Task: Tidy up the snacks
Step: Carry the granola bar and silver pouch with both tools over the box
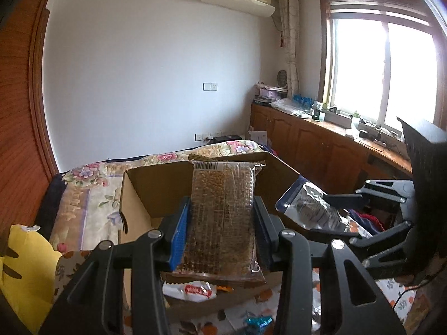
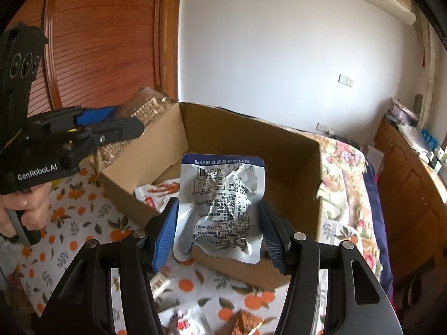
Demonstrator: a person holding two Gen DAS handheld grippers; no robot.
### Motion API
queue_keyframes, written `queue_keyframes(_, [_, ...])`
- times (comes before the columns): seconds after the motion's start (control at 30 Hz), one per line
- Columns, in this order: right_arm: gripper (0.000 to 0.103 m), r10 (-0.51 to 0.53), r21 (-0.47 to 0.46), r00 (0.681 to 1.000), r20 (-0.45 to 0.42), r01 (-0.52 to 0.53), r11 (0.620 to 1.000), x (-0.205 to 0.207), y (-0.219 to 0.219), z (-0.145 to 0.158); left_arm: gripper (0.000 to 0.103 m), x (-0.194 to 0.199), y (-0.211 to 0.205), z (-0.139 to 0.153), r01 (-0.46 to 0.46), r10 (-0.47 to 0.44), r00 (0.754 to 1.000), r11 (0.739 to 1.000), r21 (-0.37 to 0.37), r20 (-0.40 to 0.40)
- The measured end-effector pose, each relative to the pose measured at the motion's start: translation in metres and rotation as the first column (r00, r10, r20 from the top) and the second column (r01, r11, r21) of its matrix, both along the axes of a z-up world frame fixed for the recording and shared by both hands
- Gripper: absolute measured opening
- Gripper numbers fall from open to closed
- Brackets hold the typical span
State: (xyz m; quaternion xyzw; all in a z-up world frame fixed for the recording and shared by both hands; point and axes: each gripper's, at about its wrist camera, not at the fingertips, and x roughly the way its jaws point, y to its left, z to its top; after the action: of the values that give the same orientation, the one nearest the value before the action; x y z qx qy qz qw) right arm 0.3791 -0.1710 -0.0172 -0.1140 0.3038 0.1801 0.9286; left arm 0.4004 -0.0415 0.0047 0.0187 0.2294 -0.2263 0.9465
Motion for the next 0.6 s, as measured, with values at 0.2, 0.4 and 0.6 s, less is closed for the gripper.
queue_keyframes(0.2, [0.058, -0.003, -0.019, 1.000, -0.002, 0.002, 1.000, 0.025, 0.011, -0.007, 0.042, 0.020, -0.001, -0.016, -0.009, 0.009, 0.999, 1.000, 0.008, -0.046])
queue_keyframes(0.4, [0.058, -0.018, -0.023, 1.000, -0.022, 0.017, 1.000, 0.049, 0.011, -0.017, 0.042, 0.031, -0.011, -0.037, -0.001, 0.004, 0.997, 0.999, 0.039, -0.083])
queue_keyframes(0.6, [0.058, -0.070, 0.002, 0.995, -0.066, 0.070, 0.998, 0.072, 0.002, -0.034, 0.043, 0.035, -0.018, -0.056, 0.012, -0.006, 0.992, 0.999, 0.045, -0.129])
